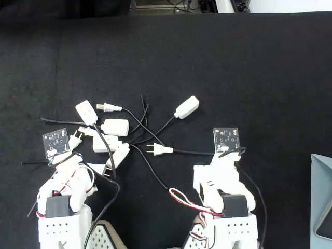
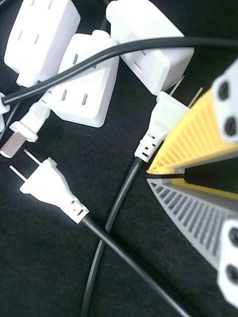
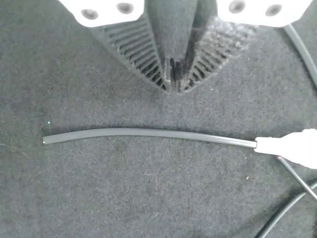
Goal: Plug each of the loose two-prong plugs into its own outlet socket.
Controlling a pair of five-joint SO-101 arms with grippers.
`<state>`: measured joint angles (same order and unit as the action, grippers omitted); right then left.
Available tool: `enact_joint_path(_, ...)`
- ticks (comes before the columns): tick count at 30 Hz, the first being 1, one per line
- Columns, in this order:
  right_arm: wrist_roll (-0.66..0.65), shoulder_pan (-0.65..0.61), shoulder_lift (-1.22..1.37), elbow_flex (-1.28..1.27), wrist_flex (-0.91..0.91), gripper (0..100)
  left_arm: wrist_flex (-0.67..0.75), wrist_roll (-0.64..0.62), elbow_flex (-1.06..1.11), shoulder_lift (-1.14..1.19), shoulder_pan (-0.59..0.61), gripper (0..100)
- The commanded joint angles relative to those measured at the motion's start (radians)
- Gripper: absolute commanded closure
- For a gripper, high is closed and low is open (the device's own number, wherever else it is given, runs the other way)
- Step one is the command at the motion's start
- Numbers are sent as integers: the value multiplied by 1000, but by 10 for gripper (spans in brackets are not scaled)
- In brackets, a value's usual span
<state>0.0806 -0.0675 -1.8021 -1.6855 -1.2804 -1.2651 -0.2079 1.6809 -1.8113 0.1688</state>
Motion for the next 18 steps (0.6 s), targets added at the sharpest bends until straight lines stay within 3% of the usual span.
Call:
enact_joint_path(1, -8, 9, -51, 1, -3, 985, -5, 8, 19, -5, 7, 971)
enact_joint_path(18, -8, 9, -51, 1, -3, 985, -5, 8, 19, -5, 7, 971)
